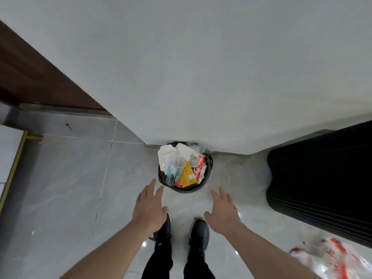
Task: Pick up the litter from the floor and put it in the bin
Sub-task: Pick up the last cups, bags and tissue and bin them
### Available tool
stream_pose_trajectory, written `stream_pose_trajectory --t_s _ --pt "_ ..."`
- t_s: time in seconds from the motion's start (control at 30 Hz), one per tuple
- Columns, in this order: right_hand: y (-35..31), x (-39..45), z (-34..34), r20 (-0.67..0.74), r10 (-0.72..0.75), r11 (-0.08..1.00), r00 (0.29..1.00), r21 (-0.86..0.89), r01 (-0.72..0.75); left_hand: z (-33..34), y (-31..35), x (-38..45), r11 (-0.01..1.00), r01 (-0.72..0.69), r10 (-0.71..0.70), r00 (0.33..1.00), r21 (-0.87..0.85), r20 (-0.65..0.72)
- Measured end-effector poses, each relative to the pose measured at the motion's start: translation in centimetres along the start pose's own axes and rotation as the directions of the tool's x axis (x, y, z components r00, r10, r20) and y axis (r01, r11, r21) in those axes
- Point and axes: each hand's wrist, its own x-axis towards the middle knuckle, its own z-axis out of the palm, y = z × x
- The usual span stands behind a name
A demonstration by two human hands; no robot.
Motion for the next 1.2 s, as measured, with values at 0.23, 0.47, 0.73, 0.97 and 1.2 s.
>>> stream_pose_trajectory --t_s 0.23,0.47,0.73,0.97,1.2 --pt "1.0 -16.0 -4.0 0.059 -0.044 0.984 0.997 -0.170 0.054 -4.3 2.0 -17.5 0.991 0.011 -0.012 1.000 0.137 0.008" --pt "4.2 -29.5 -3.4 -0.018 -0.092 0.972 0.996 -0.218 0.086 -2.4 3.7 -30.8 0.988 0.023 -0.021 1.000 0.151 -0.014" --pt "8.4 -41.8 4.7 -0.074 -0.059 0.991 0.996 -0.122 0.049 3.8 2.8 -43.0 0.997 -0.005 0.011 0.997 0.075 -0.071" --pt "12.5 -49.9 10.1 -0.121 -0.066 0.997 0.991 -0.047 0.060 8.9 3.3 -52.8 0.999 -0.037 0.039 0.991 0.016 -0.127" --pt "20.8 -56.7 12.6 -0.237 -0.081 0.994 0.968 0.049 0.096 15.0 9.2 -59.0 0.992 -0.105 0.116 0.977 0.068 -0.178"
